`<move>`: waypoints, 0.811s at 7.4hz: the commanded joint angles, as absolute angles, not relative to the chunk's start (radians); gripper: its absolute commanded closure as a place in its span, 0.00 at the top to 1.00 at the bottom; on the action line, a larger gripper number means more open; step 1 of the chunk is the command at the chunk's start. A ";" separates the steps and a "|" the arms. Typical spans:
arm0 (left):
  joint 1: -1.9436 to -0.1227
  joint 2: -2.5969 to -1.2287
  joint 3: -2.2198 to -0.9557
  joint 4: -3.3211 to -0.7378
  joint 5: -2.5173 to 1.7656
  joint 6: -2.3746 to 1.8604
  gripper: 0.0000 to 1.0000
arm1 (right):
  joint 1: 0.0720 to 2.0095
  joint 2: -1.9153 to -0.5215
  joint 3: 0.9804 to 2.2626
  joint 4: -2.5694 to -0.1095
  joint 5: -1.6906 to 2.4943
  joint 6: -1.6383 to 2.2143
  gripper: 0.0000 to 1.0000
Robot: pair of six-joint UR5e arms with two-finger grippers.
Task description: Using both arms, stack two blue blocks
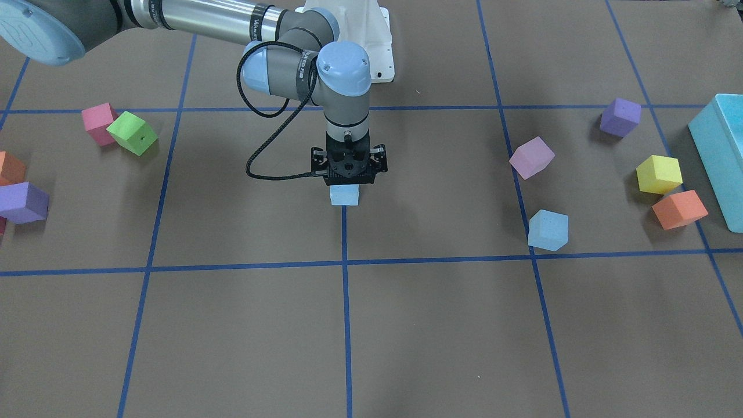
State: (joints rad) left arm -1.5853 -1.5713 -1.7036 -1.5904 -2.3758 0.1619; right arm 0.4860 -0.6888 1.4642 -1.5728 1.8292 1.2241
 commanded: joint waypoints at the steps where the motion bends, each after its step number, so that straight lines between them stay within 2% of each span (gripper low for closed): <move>1: -1.582 -1.647 -1.704 -1.576 -2.372 0.150 0.98 | 0.617 -0.696 1.563 -1.670 1.938 1.191 1.00; 2: -1.582 -1.657 -1.704 -1.594 -2.376 0.099 0.98 | 0.709 -0.730 1.597 -1.713 2.019 1.131 1.00; 5: -1.557 -1.654 -1.721 -1.782 -2.375 0.087 0.99 | 0.979 -1.050 1.776 -1.735 2.132 0.716 1.00; 6: -1.448 -1.690 -1.718 -1.781 -2.356 0.087 0.99 | 1.071 -1.162 1.822 -1.736 2.163 0.548 1.00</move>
State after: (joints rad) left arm -1.5387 -1.6626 -1.7164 -1.7420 -2.3706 0.0903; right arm 0.9501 -1.0180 1.7561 -1.7329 2.1178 0.7513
